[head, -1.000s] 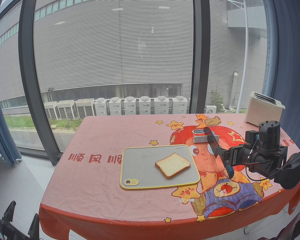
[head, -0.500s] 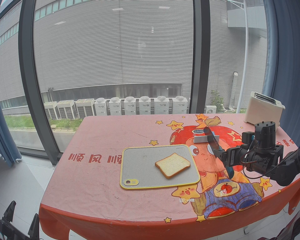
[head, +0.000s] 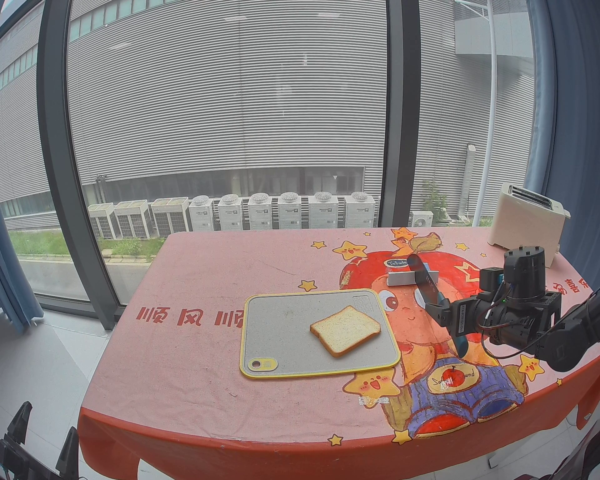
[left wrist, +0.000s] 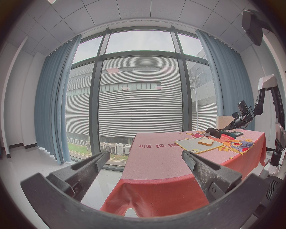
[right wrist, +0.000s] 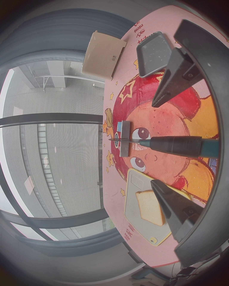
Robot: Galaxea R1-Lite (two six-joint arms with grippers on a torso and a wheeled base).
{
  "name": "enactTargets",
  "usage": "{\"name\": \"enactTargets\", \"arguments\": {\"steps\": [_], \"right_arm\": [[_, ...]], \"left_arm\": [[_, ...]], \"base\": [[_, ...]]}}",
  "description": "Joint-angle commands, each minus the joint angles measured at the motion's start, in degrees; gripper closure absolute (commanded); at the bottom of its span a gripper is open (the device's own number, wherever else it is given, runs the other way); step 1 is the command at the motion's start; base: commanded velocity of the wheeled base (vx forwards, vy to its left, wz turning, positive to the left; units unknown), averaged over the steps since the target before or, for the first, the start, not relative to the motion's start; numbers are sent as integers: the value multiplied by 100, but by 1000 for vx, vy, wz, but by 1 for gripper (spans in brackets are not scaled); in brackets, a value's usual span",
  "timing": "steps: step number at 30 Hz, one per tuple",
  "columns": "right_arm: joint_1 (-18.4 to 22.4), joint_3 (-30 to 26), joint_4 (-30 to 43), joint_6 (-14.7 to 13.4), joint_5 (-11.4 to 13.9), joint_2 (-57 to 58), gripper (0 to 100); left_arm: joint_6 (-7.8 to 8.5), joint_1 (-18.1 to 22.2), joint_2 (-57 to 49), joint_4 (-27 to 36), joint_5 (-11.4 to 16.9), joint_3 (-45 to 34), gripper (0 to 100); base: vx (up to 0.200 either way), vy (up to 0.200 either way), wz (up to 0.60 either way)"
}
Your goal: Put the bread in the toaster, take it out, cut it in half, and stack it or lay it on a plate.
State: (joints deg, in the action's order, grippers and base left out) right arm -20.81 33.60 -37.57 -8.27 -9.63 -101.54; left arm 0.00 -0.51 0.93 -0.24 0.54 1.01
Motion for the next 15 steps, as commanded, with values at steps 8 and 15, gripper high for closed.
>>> {"name": "enactTargets", "arguments": {"steps": [8, 15], "right_arm": [[-37, -37, -5, 9, -4, -191, 0], [-46, -29, -13, 9, -4, -261, 0]], "left_arm": [[0, -2, -93, -2, -1, -101, 0], [0, -2, -93, -2, -1, -101, 0]], "base": [[0, 0, 0], [0, 0, 0]]}}
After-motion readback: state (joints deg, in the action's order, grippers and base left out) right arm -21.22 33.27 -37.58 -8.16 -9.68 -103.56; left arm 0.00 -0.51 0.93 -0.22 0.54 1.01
